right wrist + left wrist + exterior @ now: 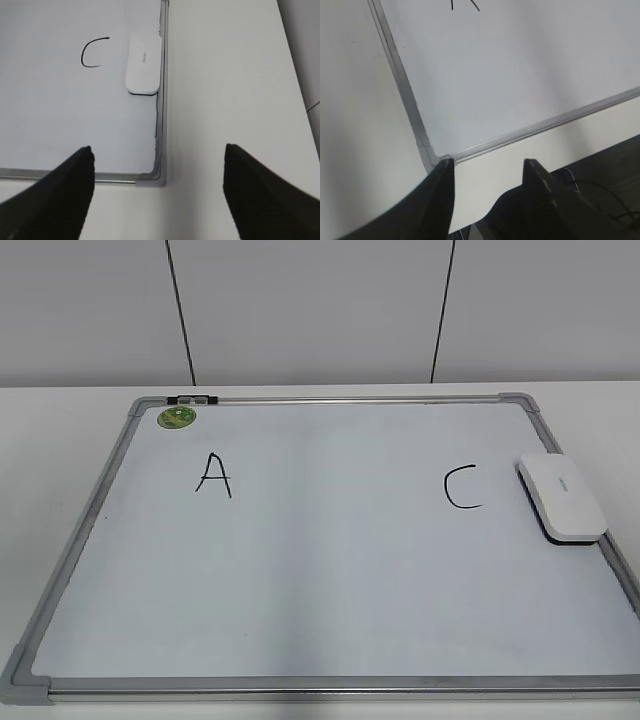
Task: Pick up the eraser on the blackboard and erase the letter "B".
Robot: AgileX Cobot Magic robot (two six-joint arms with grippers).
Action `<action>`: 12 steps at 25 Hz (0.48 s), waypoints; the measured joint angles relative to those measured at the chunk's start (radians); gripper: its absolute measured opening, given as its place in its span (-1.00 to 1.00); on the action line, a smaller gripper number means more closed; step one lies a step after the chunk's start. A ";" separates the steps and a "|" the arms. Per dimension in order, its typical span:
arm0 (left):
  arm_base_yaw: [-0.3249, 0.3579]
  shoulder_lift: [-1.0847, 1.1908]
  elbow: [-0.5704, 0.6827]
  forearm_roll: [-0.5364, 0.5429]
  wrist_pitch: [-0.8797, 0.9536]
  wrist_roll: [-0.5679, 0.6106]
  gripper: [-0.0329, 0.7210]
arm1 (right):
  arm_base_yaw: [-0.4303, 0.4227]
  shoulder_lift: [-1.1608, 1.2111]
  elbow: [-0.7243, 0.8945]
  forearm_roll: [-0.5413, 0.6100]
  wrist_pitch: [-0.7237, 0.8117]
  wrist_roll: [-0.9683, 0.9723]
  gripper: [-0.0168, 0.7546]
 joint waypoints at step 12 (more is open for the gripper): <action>0.000 -0.470 0.359 0.121 -0.016 -0.049 0.00 | 0.015 -0.258 0.276 -0.017 0.114 0.030 0.59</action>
